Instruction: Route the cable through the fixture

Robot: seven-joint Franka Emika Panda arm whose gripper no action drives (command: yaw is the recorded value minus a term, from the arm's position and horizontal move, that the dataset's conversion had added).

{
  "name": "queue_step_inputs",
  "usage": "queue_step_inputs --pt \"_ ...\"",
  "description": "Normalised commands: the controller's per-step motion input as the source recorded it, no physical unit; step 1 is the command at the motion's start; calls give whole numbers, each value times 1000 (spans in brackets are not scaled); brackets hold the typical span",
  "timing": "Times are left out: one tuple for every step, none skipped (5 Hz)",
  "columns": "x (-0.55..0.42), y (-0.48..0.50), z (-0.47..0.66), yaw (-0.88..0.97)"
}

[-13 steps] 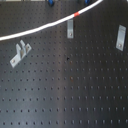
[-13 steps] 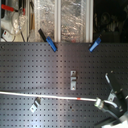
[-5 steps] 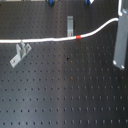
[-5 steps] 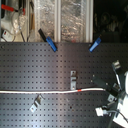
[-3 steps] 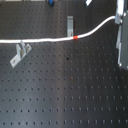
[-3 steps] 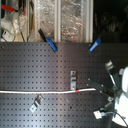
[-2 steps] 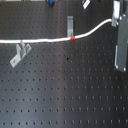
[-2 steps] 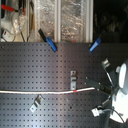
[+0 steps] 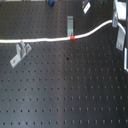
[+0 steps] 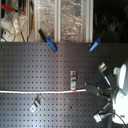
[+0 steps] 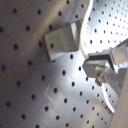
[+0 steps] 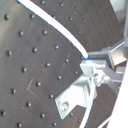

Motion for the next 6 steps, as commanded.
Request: queue_step_inputs --pt "-37 258 45 -134" --pt "168 459 133 0" --pt "164 283 239 -23" --pt "73 -55 164 0" --pt "-13 -400 5 0" --pt "13 -298 -50 0"
